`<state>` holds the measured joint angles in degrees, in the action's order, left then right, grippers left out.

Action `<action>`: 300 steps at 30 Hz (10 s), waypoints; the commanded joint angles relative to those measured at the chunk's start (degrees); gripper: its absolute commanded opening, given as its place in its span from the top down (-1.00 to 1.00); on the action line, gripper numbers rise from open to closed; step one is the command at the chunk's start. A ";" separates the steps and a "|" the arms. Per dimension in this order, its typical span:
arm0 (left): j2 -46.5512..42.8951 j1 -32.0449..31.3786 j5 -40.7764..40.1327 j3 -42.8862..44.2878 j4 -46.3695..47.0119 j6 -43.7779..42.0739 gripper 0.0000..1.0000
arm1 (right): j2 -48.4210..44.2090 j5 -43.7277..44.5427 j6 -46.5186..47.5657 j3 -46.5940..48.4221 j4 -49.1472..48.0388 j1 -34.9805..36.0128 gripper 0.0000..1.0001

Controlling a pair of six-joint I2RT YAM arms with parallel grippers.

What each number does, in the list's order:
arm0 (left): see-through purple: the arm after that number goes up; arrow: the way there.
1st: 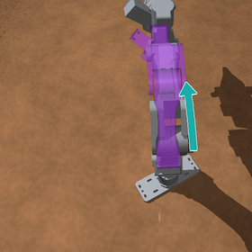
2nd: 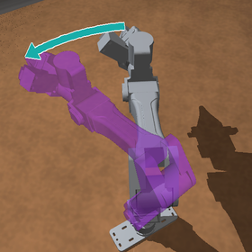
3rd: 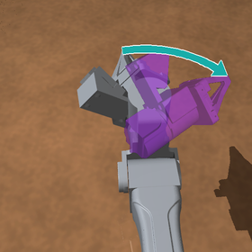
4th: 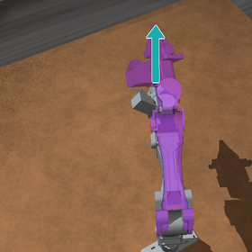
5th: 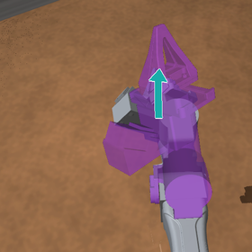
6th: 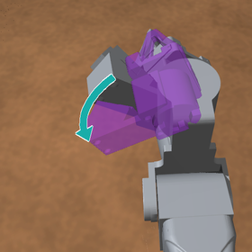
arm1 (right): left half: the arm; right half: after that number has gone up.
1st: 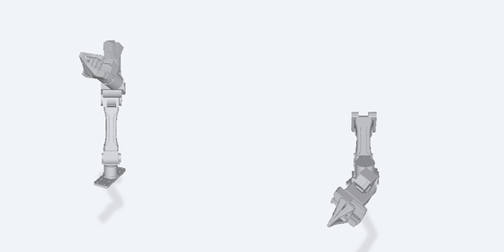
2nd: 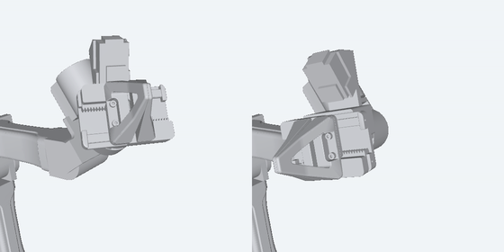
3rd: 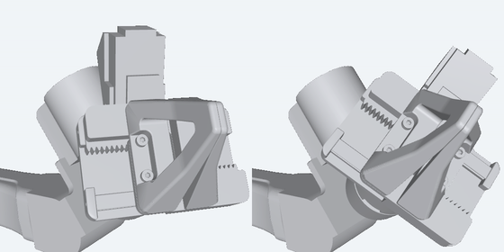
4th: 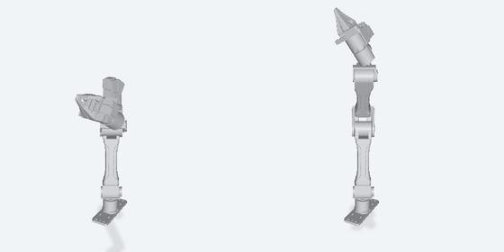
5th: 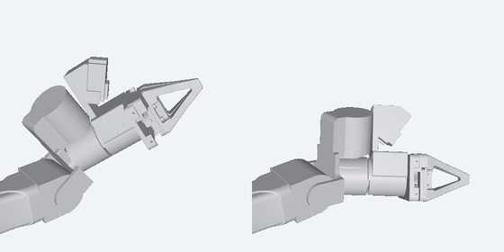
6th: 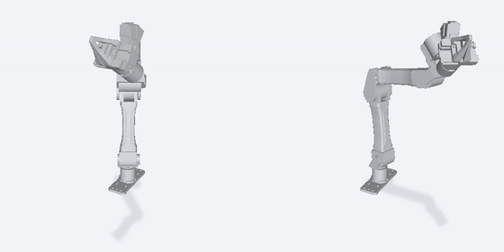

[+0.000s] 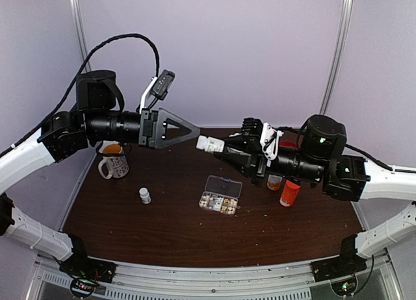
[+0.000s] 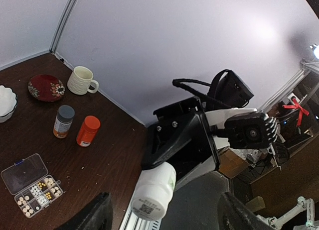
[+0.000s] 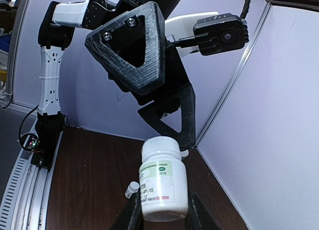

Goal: Sort the pills into containers
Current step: Screw the lid of the pill bottle onto the pill bottle, then pass from the right arm to the left, then place the pill bottle at the center of the board, then close the lid of the pill container.

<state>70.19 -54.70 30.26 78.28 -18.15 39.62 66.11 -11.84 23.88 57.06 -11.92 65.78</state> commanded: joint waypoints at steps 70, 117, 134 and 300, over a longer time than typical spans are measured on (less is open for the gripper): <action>15.13 2.96 -34.11 6.91 -29.79 -13.19 0.60 | -1.98 14.54 -11.81 -11.34 0.26 -0.11 -0.38; 38.87 5.04 -33.07 -0.71 -22.10 -10.96 -0.18 | 1.83 17.49 -29.33 -19.88 0.83 -1.57 -0.41; 38.30 5.05 -34.47 1.36 -25.45 -10.83 0.47 | 1.39 17.80 -29.15 -19.91 1.57 -1.62 -0.41; 26.25 1.02 -23.34 -26.38 20.87 6.45 0.10 | 45.03 -23.65 -34.26 9.92 31.56 -22.29 0.85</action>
<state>96.05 -53.93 6.37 51.64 -1.65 45.25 109.93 -40.64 -10.55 66.17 17.21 43.16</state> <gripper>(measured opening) 0.386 0.097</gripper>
